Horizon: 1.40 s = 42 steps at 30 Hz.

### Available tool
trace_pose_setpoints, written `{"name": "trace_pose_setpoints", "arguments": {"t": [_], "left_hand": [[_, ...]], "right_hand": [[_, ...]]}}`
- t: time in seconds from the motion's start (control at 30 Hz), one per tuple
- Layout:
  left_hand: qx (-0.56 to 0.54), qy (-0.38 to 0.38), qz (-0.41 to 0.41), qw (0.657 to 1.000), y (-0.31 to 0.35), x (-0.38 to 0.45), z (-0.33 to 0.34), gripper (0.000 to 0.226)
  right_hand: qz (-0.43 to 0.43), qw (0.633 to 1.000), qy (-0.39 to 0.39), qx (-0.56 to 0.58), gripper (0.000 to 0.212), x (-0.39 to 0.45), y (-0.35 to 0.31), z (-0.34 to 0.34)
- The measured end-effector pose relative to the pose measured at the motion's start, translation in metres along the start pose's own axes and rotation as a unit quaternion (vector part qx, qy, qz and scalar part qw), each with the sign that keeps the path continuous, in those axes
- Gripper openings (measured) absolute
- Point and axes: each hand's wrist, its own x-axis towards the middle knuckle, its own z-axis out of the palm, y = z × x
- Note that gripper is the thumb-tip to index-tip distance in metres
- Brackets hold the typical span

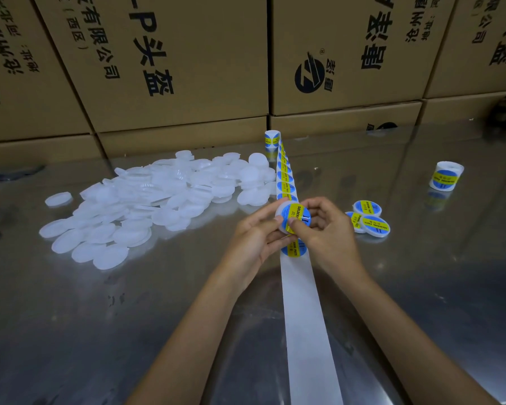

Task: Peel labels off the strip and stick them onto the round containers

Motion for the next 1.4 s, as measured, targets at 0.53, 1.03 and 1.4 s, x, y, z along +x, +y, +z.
{"name": "trace_pose_setpoints", "arguments": {"t": [0.53,1.03,1.4], "left_hand": [[0.035,0.017,0.027,0.999,-0.003,-0.002,0.003,0.036],[-0.134,-0.018,-0.003,0.991,-0.001,0.0,0.002,0.029],[0.177,0.012,0.075,0.981,0.0,-0.002,-0.007,0.038]], "right_hand": [[-0.015,0.995,0.04,-0.088,0.038,0.002,0.011,-0.001],[-0.061,0.994,0.005,-0.095,0.011,-0.001,0.017,0.002],[-0.079,0.977,-0.016,-0.198,0.028,-0.001,0.015,-0.009]]}}
